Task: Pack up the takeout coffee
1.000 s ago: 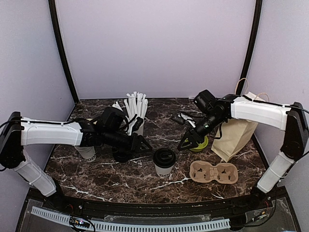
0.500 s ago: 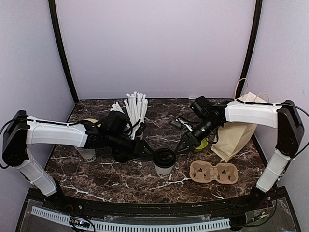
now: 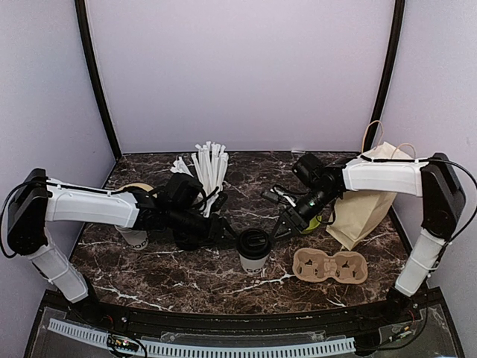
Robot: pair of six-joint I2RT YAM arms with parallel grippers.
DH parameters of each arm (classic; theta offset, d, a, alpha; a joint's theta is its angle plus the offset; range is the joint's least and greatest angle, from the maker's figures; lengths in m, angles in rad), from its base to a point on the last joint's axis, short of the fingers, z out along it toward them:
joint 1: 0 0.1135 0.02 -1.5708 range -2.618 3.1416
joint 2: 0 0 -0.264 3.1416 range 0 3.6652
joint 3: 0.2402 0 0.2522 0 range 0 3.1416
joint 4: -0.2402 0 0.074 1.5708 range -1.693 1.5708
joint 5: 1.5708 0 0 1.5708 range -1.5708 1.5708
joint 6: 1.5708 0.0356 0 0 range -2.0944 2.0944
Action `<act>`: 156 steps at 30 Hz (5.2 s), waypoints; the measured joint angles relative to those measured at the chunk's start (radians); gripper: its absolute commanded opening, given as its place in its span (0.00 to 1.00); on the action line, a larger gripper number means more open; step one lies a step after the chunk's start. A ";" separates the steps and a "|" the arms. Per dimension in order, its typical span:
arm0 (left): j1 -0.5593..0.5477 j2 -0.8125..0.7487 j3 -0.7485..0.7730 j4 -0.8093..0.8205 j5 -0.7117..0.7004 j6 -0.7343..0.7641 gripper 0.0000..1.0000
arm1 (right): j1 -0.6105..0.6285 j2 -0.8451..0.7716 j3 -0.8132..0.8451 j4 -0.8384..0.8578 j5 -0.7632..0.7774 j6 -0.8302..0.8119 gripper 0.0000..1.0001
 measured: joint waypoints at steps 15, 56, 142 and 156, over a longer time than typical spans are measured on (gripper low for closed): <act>0.000 0.024 0.019 -0.029 -0.036 0.000 0.41 | -0.008 0.108 0.030 -0.048 -0.080 0.051 0.40; -0.034 0.000 0.167 -0.148 -0.190 0.177 0.57 | -0.003 0.020 0.043 -0.057 0.006 -0.011 0.59; -0.023 0.089 0.220 -0.069 -0.122 0.296 0.49 | 0.048 0.034 0.067 -0.113 0.103 -0.063 0.70; -0.023 0.075 0.175 -0.047 -0.096 0.253 0.43 | -0.015 0.073 0.125 -0.079 0.146 -0.017 0.66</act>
